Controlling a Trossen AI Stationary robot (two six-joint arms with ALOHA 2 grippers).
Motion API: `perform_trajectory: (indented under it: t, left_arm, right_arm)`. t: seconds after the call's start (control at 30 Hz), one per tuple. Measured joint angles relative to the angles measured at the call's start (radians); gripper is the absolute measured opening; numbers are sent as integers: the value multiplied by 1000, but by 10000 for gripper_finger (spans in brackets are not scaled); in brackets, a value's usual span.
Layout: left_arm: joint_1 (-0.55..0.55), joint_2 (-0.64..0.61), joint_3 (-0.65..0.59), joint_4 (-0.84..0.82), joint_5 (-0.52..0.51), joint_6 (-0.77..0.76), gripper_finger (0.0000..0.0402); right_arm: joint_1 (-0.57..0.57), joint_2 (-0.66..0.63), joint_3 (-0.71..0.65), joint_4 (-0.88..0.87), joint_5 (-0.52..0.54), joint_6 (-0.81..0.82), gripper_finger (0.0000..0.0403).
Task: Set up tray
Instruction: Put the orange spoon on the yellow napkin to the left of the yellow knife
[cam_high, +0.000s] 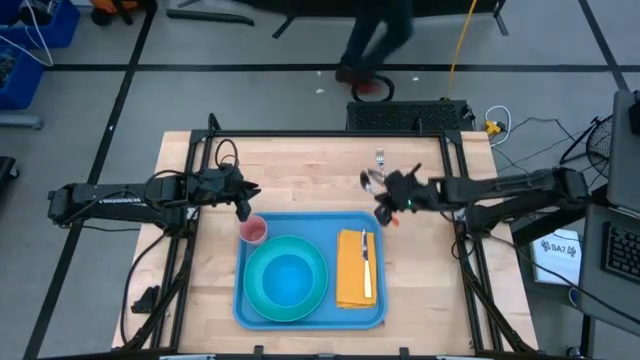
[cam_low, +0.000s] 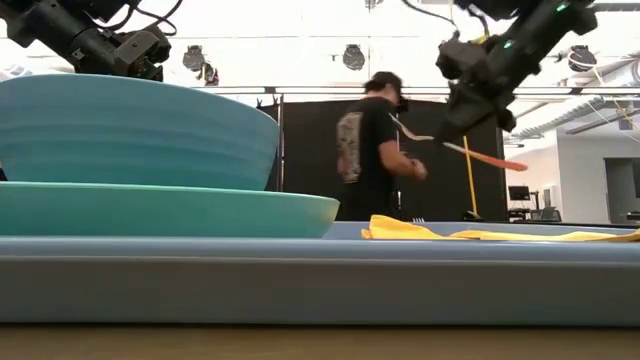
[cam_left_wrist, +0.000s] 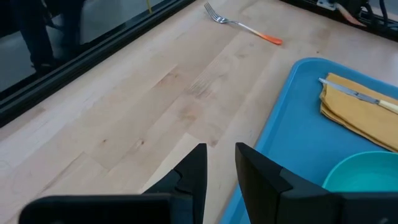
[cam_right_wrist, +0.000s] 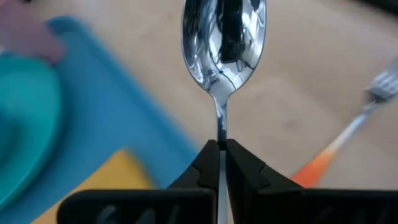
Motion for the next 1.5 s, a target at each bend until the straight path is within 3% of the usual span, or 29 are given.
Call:
perform_trajectory:
  t: [0.27, 0.47, 0.6, 0.7, 0.8, 0.87, 1.0, 1.17, 1.33, 1.5]
  left_arm:
    - [0, 0, 0, 0, 0, -5, 88]
    - [0, 0, 0, 0, 0, -5, 88]
    - [0, 0, 0, 0, 0, -7, 88]
    - [0, 0, 0, 0, 0, -7, 88]
    - [0, 0, 0, 0, 1, -2, 88]
    - [0, 0, 0, 0, 1, -1, 88]
    - [0, 0, 0, 2, 0, 5, 88]
    - [0, 0, 0, 25, 0, 18, 88]
    - [0, 0, 1, 59, 1, 27, 88]
    - [0, 0, 1, 47, 1, 35, 88]
  right_arm:
    - [248, 82, 35, -47, 60, 228, 1]
    - [340, 220, 233, -303, 33, 374, 1]
    - [356, 356, 425, -560, -70, 461, 1]
    - [357, 460, 549, -739, -212, 494, 1]
    - [358, 553, 624, -887, -357, 506, 1]
    - [366, 593, 650, -919, -398, 518, 1]
    - [377, 632, 658, -806, -398, 592, 1]
    - [392, 663, 658, -571, -301, 677, 1]
    - [415, 702, 620, -309, -70, 734, 1]
    - [449, 749, 468, 32, 108, 832, 1]
